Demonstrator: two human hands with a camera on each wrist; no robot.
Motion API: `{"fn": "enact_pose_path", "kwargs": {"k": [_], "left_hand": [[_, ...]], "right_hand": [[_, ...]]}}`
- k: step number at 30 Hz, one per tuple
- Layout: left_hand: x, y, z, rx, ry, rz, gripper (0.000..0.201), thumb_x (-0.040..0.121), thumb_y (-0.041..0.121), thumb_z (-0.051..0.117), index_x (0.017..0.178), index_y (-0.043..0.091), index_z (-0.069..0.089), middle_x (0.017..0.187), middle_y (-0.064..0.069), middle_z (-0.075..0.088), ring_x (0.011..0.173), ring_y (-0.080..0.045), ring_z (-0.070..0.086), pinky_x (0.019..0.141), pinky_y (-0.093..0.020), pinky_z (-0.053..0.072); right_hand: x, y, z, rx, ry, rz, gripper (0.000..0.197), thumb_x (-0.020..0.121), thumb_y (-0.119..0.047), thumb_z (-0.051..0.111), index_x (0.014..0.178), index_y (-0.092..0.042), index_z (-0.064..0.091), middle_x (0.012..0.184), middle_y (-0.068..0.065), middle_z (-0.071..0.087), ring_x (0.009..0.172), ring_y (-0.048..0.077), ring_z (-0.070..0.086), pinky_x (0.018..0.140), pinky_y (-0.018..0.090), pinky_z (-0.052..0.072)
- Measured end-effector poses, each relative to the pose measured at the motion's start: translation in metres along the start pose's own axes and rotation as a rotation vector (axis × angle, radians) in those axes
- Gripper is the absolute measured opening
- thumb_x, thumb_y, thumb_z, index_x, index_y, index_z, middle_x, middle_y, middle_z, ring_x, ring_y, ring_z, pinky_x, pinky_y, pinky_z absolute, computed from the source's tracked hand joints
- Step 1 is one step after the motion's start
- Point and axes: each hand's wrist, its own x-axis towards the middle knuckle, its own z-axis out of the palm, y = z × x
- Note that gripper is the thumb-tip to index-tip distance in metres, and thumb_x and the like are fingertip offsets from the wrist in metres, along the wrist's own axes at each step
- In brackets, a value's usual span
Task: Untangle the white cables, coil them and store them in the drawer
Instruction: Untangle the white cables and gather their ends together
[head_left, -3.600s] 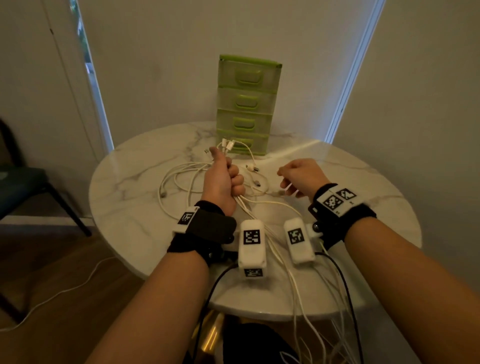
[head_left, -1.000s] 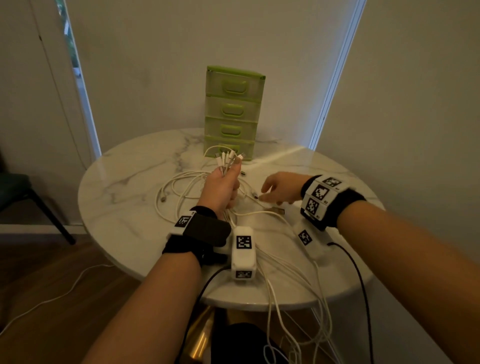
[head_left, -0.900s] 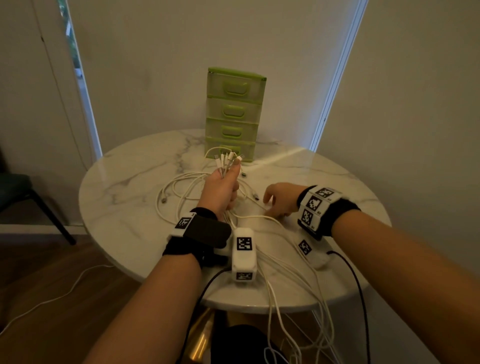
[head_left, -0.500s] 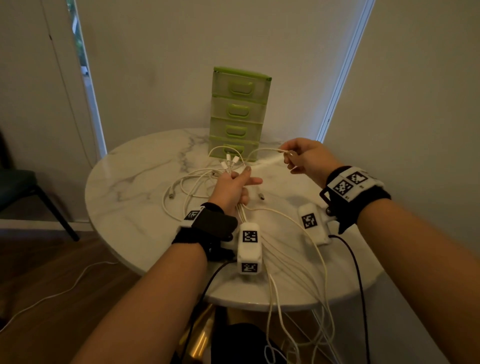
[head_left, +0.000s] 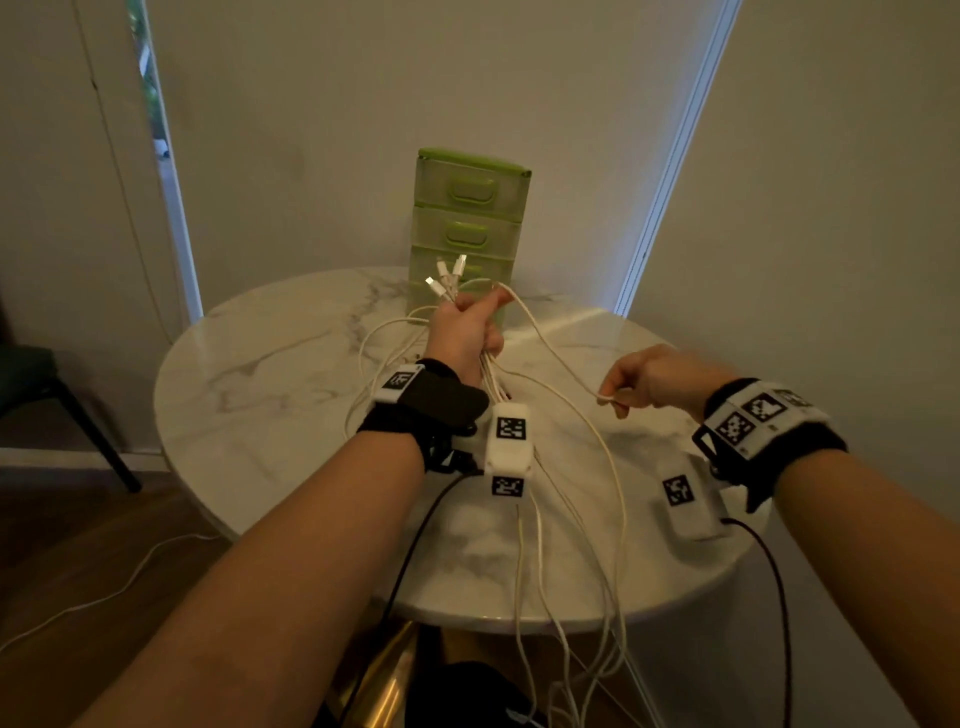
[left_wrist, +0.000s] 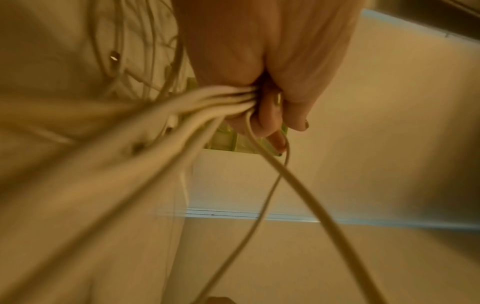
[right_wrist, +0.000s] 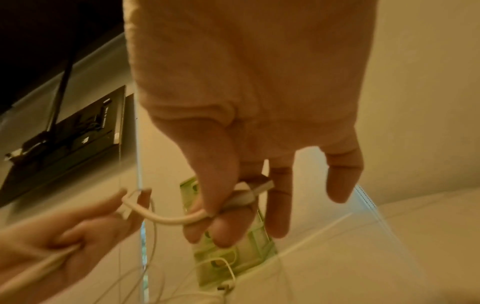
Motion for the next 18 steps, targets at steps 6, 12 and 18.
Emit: {"fn": "enact_pose_path", "kwargs": {"k": [6,12,18], "left_hand": [[0.011,0.025,0.004,-0.029,0.041,0.062,0.025,0.098,0.000,0.038,0.076,0.012,0.036,0.083,-0.012,0.061,0.027,-0.001,0.029,0.030,-0.014,0.027],[0.009,0.027,0.002,0.103,-0.023,0.083,0.026,0.099,0.001,0.036,0.076,0.013,0.035,0.088,-0.013,0.066,0.028,-0.002,0.025,0.031,-0.014,0.024],[-0.008,0.016,0.017,0.212,-0.133,0.068,0.033,0.099,0.000,0.036,0.071,0.018,0.029,0.113,-0.019,0.063,0.027,0.000,0.023,0.028,-0.014,0.022]], "right_hand": [[0.002,0.027,0.004,-0.271,0.051,0.251,0.022,0.081,0.004,0.052,0.082,-0.007,0.072,0.096,0.009,0.068,0.105,0.025,0.059,0.084,0.028,0.044],[0.009,0.036,0.008,-0.573,0.030,0.360,0.019,0.087,-0.017,0.052,0.078,-0.006,0.065,0.108,0.013,0.067,0.106,0.029,0.060,0.089,0.034,0.046],[0.010,-0.063,0.021,0.565,0.142,-0.134,0.036,0.097,-0.019,0.043,0.123,0.002,0.054,0.119,0.022,0.062,0.108,0.031,0.059,0.070,0.021,0.041]]}}
